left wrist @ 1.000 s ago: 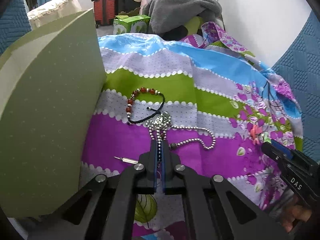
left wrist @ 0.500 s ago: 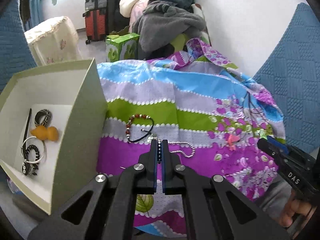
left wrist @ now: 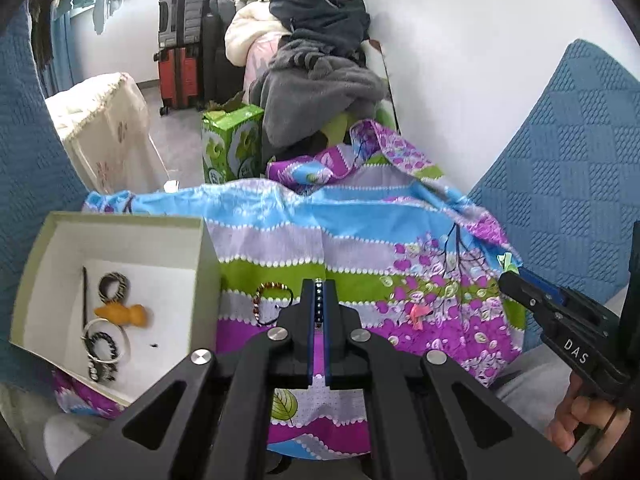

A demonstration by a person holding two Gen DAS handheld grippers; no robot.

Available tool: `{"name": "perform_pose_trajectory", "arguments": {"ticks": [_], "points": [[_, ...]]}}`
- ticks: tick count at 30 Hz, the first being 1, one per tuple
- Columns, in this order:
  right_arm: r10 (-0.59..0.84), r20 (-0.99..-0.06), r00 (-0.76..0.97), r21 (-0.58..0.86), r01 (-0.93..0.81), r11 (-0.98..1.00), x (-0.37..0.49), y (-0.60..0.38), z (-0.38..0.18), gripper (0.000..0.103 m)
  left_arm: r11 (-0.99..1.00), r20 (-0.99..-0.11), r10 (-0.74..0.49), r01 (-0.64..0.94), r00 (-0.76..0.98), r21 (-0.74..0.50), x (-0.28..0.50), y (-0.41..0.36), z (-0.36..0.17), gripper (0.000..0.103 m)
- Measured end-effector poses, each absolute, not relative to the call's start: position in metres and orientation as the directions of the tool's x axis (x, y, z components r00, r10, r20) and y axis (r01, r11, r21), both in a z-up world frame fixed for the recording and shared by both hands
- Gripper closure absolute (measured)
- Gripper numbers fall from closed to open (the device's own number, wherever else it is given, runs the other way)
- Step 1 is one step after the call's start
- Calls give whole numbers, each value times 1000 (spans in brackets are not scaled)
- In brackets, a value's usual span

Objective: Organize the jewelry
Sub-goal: 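Lift and carry the chain and green pendant over the white box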

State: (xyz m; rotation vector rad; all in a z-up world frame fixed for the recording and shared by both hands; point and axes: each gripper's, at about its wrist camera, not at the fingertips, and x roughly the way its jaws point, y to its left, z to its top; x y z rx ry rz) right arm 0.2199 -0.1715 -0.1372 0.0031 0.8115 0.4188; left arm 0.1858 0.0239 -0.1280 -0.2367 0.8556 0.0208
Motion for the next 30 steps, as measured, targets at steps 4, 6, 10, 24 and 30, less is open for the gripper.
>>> {"name": "perform_pose_trajectory", "arguments": {"ticks": [4,6,10,24,30], "points": [[385,-681,622,165,-383,909,219,-164,-110,81,973,-738,-69,-117,671,-197,183,31,-103,101],[404,-672,621,169,-402,900,219,-157,-96,81,971,-732,-69,-122,677,-205,183,35,-93,101],[428,-659,618,162,-439,884,220,-140,-75,81,971,-718,-57,-130,694,-203,182,46,-69,101],[537,-593,600,157,-568,808,220,-59,-13,81,957,-671,30,-214,741,-194,170,103,-12,101],[578,-583,571,158,-618,770,216,-22,-5,81,942,-662,71,-269,746,-202,157,134,-9,101]]}}
